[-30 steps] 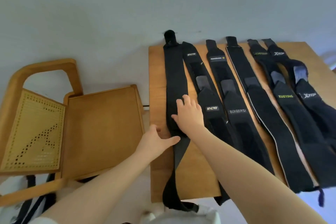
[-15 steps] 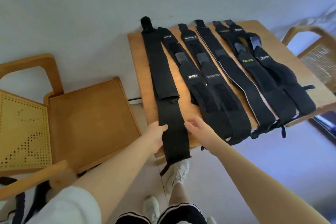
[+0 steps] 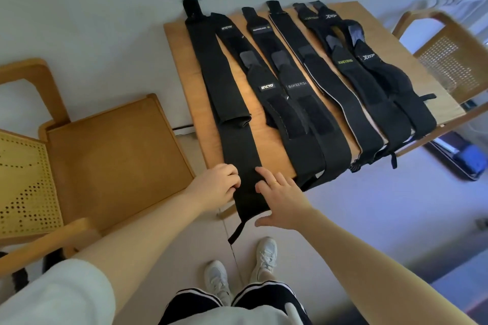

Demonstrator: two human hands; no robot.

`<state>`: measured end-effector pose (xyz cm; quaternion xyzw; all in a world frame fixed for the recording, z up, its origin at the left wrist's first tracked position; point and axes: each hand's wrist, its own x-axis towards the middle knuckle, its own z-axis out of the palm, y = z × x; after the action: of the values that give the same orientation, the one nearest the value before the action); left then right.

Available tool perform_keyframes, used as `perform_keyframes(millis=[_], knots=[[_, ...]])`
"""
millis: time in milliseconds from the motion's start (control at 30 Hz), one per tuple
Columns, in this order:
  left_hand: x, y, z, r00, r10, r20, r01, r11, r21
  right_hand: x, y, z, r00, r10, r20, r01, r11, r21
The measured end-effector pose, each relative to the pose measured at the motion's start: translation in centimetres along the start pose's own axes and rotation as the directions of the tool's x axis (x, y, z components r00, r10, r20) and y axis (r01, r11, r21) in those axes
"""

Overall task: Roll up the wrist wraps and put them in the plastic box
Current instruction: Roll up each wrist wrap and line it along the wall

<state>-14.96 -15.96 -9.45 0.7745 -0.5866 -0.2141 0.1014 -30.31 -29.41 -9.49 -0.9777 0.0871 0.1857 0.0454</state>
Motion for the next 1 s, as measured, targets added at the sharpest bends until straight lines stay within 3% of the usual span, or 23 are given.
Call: perform_keyframes(millis=[100,300,433,567,633,767,833,933,1000], knots=[[-0.9,0.5,0.9,0.999,-0.023,-0.047,0.022,0.999,-0.034,-0.3,0.0,1.8,1.000,0.012,-0.008,-0.014,0.983,-0.185],[-1.6,2.3,1.2,0.990,-0.095,0.106,0.091,0.995,0.045,-0.7,0.2,4.0,0.984,0.023,-0.178,-0.050,0.987,-0.151],[-1.2,3.1,1.3,0.986,-0.121,0.114,0.107,0.986,0.125,-0.5,0.3,3.6,0.983,0.029,-0.181,-0.034,0.999,-0.022],[-0.9,3.6,1.4,0.988,-0.146,0.059,0.139,0.986,0.097,-0.2,0.6,1.0,0.988,0.073,-0.134,-0.030,0.955,0.295],[-0.7,3.4,1.1,0.987,-0.161,0.014,0.160,0.986,0.056,0.1,0.8,-0.4,0.987,0.135,-0.089,-0.081,0.890,0.448],[-0.5,2.9,0.5,0.987,-0.159,0.001,0.159,0.987,0.013,0.9,0.4,-1.4,0.957,0.283,0.060,-0.263,0.763,0.591],[-0.5,3.2,0.7,0.992,-0.129,0.013,0.128,0.990,0.051,1.2,-0.1,-1.7,0.896,0.411,0.170,-0.409,0.611,0.678],[-0.5,3.9,1.5,0.990,-0.138,0.031,0.134,0.985,0.112,1.5,-0.6,-2.1,0.788,0.525,0.320,-0.518,0.286,0.806],[-0.4,4.3,2.1,0.987,-0.163,0.015,0.160,0.981,0.107,1.3,-0.8,-2.3,0.758,0.549,0.354,-0.527,0.194,0.827]])
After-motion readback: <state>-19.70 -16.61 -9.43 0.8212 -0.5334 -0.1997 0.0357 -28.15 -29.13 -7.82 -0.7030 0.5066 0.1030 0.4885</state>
